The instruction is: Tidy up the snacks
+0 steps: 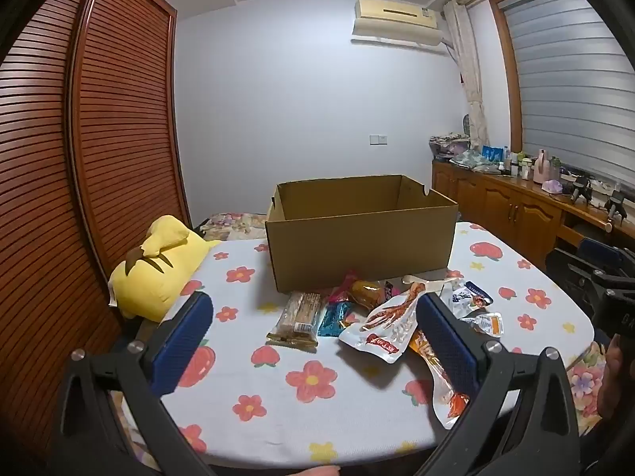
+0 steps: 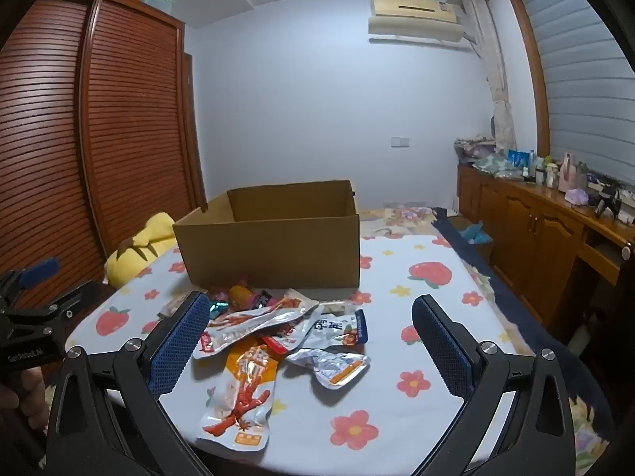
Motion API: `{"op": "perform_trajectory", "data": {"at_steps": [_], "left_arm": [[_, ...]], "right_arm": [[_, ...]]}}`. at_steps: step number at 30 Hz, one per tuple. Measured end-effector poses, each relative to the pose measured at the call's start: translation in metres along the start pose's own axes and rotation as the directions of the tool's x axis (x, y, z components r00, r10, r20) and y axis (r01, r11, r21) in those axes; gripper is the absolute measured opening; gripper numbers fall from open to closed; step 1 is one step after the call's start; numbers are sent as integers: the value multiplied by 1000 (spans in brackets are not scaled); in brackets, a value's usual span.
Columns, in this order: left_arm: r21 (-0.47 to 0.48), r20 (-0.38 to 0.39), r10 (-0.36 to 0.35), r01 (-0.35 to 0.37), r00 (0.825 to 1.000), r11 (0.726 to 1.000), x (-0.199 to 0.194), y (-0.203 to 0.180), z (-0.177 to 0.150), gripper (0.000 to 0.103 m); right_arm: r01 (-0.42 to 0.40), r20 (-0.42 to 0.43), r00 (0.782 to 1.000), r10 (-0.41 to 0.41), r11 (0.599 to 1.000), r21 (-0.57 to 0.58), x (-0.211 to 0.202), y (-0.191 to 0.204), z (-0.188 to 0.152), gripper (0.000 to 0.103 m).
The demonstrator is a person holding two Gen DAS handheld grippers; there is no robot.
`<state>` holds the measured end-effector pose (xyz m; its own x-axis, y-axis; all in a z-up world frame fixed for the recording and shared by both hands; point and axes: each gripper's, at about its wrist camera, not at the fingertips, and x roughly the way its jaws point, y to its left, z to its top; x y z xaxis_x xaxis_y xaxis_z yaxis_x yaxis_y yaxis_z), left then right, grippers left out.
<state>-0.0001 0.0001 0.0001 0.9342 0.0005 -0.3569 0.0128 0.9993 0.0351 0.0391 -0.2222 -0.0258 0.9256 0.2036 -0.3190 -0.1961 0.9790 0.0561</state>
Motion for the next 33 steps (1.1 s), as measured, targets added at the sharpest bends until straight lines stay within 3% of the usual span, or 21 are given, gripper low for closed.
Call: {"op": "perform_trajectory", "data": {"at_steps": [33], "left_arm": [[6, 0, 0, 0, 1000, 1000, -2, 4, -4, 103]], "right_arm": [[2, -12, 1000, -2, 1000, -6, 0, 4, -1, 103]]}}
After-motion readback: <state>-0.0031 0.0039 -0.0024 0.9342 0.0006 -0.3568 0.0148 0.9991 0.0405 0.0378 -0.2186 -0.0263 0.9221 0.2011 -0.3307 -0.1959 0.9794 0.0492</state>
